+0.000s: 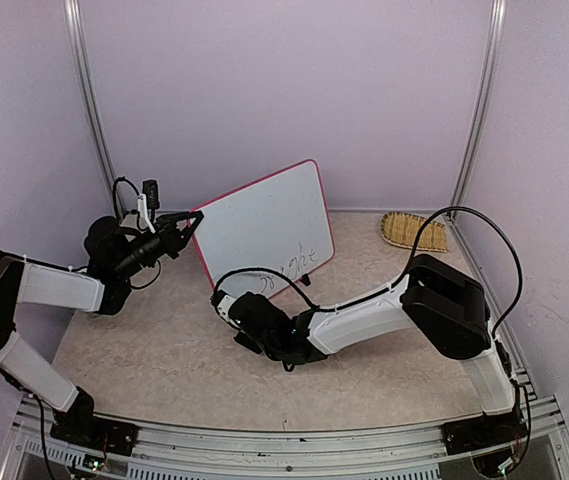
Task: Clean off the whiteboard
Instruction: Erase the whiteboard at the center of the board.
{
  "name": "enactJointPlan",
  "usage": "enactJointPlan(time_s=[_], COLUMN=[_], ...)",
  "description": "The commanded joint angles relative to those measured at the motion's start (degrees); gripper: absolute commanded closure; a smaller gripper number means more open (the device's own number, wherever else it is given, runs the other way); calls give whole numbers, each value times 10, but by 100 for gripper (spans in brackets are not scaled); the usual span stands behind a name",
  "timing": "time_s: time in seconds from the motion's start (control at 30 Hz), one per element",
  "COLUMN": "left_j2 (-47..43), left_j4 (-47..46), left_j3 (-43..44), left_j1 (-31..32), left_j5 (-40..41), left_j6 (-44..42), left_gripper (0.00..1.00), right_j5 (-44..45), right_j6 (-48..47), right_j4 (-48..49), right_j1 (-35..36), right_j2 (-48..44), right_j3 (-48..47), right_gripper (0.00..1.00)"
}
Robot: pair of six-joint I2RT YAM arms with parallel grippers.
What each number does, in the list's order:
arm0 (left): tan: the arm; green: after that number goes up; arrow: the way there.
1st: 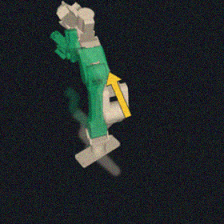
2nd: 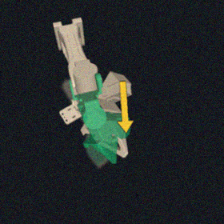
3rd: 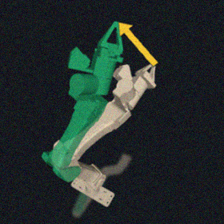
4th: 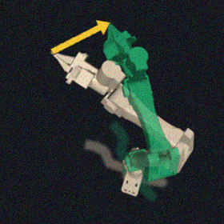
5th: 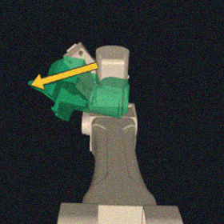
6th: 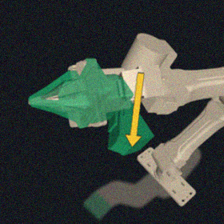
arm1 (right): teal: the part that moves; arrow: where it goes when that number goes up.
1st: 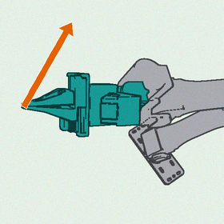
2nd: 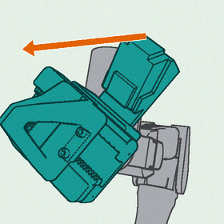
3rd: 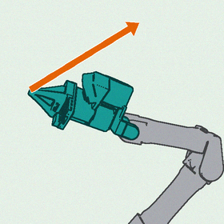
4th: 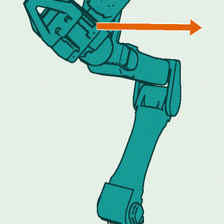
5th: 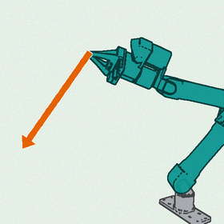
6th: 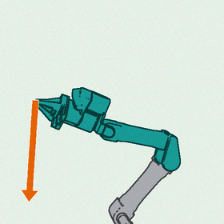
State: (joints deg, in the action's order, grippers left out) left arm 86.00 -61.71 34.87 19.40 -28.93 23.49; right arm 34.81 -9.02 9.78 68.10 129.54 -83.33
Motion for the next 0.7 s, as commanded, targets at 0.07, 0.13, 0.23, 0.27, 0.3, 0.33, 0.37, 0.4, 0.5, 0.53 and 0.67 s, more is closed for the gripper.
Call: enactJointPlan(time_s=[0.07, 0.13, 0.23, 0.27, 0.3, 0.33, 0.37, 0.4, 0.5, 0.53, 0.67], left_j2=[11, 12, 11, 11, 10, 10, 10, 10, 10, 11, 11], left_j4=[61, 62, 62, 63, 62, 62, 62, 63, 62, 62, 63], left_j3=[-9, -8, -9, -9, -8, -9, -9, -8, -9, -8, -8], left_j1=[16, 16, 16, 16, 16, 16, 16, 16, 16, 15, 15], left_j5=[-49, -50, -50, -50, -50, -50, -49, -49, -49, -49, -48], left_j6=[-9, -9, -9, -9, -10, -10, -10, -10, -10, -10, -11], left_gripper=[100, 100, 100, 100, 100, 100, 100, 100, 100, 100, 100], right_j5=[18, 20, 16, 15, 17, 17, 16, 15, -1, -14, -89], right_j6=[-23, -33, -40, -41, -41, -42, -41, -39, -14, 0, 44], right_j4=[45, 54, 56, 56, 56, 57, 58, 58, 61, 63, 112], right_j1=[-5, -7, -13, -15, -17, -18, -20, -23, -35, -40, -64], right_j2=[-14, -17, -21, -22, -23, -24, -25, -27, -42, -51, -96], right_j3=[-19, -33, -57, -66, -73, -78, -82, -86, -84, -78, -17], right_gripper=[83, 82, 82, 82, 82, 82, 82, 82, 82, 82, 82])
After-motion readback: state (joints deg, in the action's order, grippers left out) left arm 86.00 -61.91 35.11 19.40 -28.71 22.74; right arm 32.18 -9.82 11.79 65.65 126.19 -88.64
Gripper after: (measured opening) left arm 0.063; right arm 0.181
